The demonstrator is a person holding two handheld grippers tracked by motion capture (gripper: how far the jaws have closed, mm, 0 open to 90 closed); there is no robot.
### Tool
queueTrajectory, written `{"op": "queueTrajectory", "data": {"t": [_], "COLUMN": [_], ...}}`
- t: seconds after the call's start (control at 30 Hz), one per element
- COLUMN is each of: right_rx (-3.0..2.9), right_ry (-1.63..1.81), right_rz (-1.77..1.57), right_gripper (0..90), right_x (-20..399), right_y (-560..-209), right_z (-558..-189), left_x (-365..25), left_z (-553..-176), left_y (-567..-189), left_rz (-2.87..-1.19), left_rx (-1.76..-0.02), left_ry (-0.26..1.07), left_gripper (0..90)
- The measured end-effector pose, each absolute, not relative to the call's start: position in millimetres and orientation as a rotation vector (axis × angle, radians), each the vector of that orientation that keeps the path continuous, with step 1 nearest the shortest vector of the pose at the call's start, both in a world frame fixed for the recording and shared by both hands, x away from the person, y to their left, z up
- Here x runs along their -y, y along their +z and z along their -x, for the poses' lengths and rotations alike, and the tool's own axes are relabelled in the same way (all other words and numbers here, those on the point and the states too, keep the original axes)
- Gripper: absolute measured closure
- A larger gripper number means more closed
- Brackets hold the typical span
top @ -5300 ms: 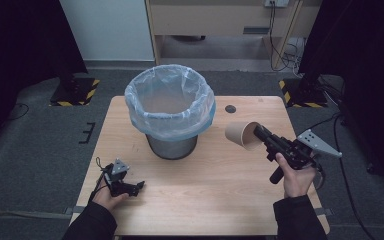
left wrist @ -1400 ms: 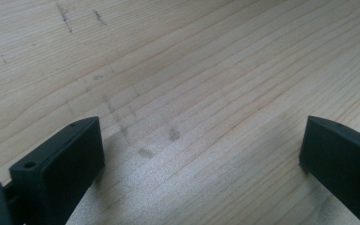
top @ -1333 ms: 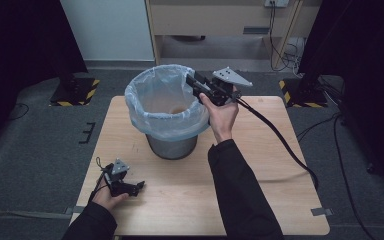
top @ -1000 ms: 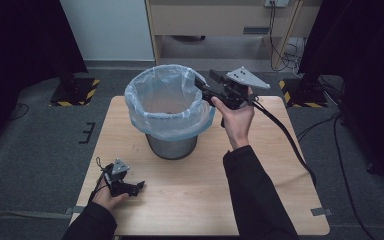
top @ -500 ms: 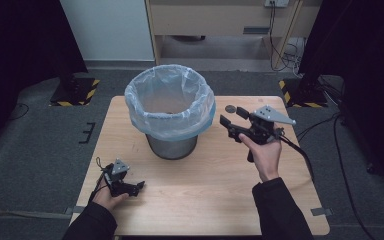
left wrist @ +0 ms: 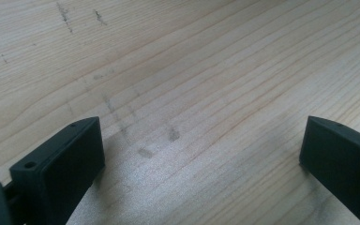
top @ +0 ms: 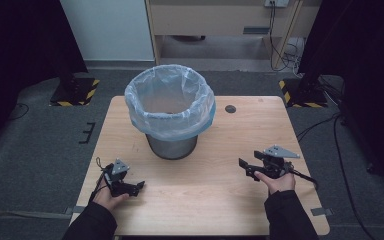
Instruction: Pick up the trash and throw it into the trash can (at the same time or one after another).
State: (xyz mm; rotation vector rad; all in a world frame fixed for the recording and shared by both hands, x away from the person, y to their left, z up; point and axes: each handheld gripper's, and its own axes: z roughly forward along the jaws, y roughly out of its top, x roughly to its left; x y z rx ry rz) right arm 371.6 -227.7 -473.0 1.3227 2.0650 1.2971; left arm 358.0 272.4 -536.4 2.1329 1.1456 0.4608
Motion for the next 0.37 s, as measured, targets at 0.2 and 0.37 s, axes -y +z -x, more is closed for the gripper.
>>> {"op": "queueTrajectory", "data": {"t": [0.2,0.37], "right_rx": [-2.175,-2.189], "right_ry": [1.068,0.963], "right_rz": [-1.433,-1.453], "right_gripper": [23.0,19.5], "right_x": [251,267], "right_y": [-507,-514], "right_z": [-371,-371], "left_x": [-272,-273], "left_z": [-358,-358], "left_y": [-536,-536], "left_rz": [-2.132,-2.132], "left_rx": [-1.146,-1.146], "left_ry": [0.46,0.459], "left_gripper": [0.0,0.0]}}
